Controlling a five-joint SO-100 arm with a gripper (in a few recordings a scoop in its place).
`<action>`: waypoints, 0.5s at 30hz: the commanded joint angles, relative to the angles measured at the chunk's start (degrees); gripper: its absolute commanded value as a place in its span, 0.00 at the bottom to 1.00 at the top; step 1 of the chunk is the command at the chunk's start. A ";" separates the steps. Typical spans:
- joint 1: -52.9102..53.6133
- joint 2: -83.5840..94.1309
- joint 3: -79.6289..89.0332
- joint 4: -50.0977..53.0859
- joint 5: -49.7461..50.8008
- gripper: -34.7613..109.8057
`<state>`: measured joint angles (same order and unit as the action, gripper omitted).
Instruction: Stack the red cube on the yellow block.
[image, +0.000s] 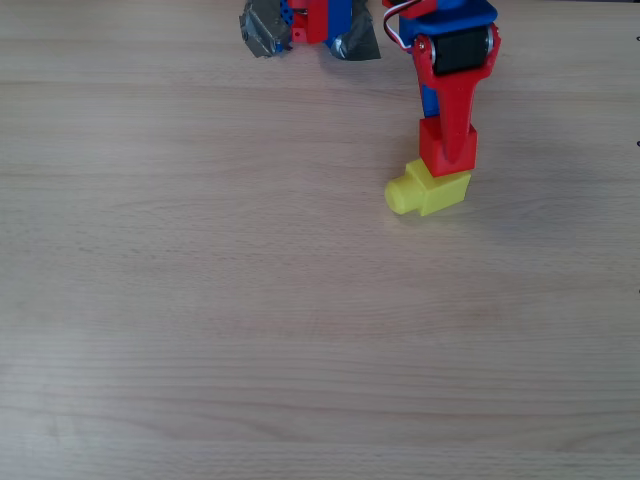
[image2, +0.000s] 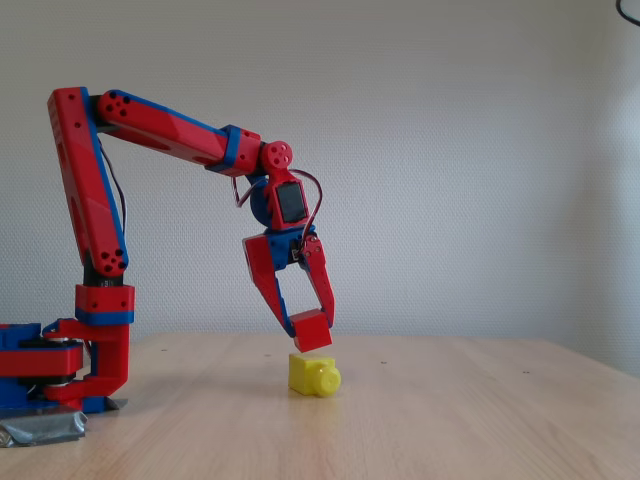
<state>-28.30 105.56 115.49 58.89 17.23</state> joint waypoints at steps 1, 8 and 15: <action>-0.70 1.05 -1.85 -0.88 0.35 0.32; 0.00 -0.18 -1.32 -1.93 -0.18 0.32; 0.79 -0.62 -0.79 -2.64 -0.79 0.33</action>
<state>-27.69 102.92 115.49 56.78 16.44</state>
